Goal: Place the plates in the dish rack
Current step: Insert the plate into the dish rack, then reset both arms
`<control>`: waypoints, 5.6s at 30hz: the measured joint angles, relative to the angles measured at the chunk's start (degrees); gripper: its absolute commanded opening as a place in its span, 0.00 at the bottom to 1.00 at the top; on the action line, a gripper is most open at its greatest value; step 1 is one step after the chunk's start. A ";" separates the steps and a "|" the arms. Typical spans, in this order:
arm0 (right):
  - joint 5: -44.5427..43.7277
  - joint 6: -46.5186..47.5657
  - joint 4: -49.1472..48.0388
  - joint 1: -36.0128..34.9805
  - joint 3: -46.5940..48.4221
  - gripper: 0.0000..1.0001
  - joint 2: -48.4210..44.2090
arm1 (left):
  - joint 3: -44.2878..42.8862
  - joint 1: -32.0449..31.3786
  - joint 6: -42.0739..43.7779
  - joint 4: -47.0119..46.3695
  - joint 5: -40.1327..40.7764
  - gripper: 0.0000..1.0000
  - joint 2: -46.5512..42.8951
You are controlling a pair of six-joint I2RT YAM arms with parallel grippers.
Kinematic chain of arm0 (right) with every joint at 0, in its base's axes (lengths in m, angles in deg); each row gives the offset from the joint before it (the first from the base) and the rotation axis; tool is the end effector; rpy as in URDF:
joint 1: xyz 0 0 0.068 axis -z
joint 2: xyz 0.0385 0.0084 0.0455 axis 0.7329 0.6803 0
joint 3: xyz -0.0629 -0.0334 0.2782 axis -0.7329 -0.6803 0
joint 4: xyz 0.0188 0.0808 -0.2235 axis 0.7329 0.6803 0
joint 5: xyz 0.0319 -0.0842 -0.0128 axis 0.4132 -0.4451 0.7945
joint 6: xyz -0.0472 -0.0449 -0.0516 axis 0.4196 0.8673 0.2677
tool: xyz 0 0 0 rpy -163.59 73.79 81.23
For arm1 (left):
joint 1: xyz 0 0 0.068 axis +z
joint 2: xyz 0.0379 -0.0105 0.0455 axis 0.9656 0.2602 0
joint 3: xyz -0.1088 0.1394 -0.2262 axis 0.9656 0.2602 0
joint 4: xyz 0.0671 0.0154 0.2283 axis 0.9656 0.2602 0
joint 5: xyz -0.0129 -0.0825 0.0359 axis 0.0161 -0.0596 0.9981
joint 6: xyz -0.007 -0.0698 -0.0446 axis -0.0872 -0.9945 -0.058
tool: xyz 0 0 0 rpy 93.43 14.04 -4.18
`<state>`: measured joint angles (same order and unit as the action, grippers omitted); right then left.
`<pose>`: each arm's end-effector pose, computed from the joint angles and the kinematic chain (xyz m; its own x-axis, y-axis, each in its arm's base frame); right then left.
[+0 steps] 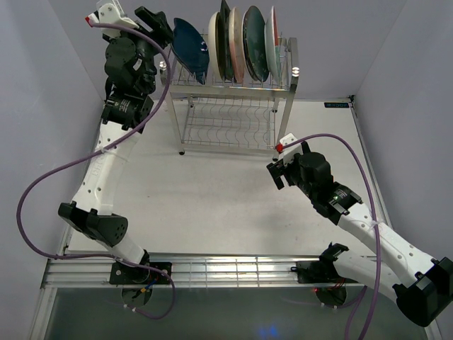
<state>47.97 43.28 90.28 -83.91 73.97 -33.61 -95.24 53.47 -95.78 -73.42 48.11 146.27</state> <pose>0.1825 0.1115 0.3089 -0.1811 -0.4161 -0.8911 -0.4242 0.8505 -0.3109 0.3286 -0.0925 0.5783 0.3142 -0.4263 -0.8482 0.0094 0.8948 -0.4463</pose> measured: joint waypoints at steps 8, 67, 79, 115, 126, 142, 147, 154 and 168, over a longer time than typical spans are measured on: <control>0.79 0.00 1.03 0.00 0.07 0.90 -0.02 | -9.99 9.62 -10.67 8.98 -17.62 0.82 8.24; 1.75 0.02 2.89 0.00 0.07 0.90 -0.02 | -12.11 5.29 -3.23 10.95 -20.35 0.47 18.25; 1.73 0.02 2.89 0.00 0.07 0.90 -0.02 | -13.20 0.24 -1.42 10.10 -17.38 0.48 18.25; 1.62 0.02 2.89 0.00 0.07 0.90 -0.02 | -10.36 -1.27 -5.16 13.40 -17.59 0.79 12.66; 1.49 0.85 2.82 0.00 0.07 0.90 -1.95 | 12.50 -1.11 -8.17 7.72 -16.57 0.89 -4.57; 3.69 2.19 -0.61 4.02 -2.82 0.90 -9.11 | 61.46 -0.85 -13.49 -5.20 -16.90 0.98 -40.35; 3.76 1.99 -0.98 4.02 -9.33 0.90 -16.22 | 72.19 -0.83 -15.19 -7.91 -18.10 0.98 -45.64; 1.27 3.78 -1.44 4.04 -18.25 0.90 -28.39 | 89.05 -0.83 -17.64 -11.54 -19.78 0.98 -51.19; -2.21 4.96 -1.79 4.48 -21.64 0.90 -34.16 | 112.69 -0.83 -21.16 -27.82 -23.58 0.98 -55.43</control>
<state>45.76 48.24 88.49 -79.43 52.33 -67.78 17.46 52.64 -116.94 -101.25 24.52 90.84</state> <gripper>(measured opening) 0.900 0.978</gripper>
